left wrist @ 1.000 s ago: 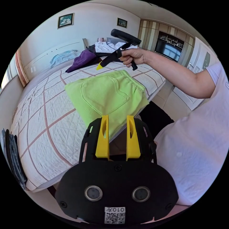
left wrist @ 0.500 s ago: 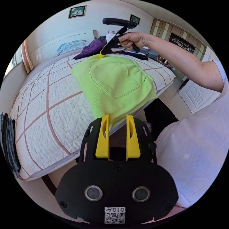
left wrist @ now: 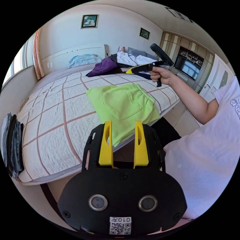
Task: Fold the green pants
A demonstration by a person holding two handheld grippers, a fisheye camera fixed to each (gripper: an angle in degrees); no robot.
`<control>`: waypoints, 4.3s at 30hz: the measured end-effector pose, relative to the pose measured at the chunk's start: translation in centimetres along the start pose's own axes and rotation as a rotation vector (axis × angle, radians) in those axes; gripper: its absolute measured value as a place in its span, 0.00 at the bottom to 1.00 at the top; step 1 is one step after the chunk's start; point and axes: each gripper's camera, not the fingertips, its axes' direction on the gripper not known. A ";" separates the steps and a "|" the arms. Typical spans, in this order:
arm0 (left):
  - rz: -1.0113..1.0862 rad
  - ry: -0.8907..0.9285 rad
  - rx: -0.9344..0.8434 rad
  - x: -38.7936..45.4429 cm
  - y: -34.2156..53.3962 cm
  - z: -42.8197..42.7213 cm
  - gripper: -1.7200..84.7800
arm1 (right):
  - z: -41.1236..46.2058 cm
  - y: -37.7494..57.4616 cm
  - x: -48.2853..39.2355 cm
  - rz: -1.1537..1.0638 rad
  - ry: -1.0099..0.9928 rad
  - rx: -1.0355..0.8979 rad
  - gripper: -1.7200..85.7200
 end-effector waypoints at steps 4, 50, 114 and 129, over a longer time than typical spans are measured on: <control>0.047 -0.001 -0.017 0.3 -2.1 2.7 0.18 | 1.9 4.9 -0.2 0.076 0.018 -0.056 0.12; 0.446 0.030 0.038 22.1 0.6 15.4 0.13 | 4.8 24.7 11.0 0.568 -0.105 -0.053 0.14; -0.609 0.660 0.027 -23.2 6.1 4.7 0.17 | 1.7 18.0 26.1 0.678 -0.586 -0.040 0.17; -0.384 0.593 0.040 -21.5 0.8 -1.7 0.09 | 0.3 14.0 20.3 0.541 -0.475 -0.008 0.12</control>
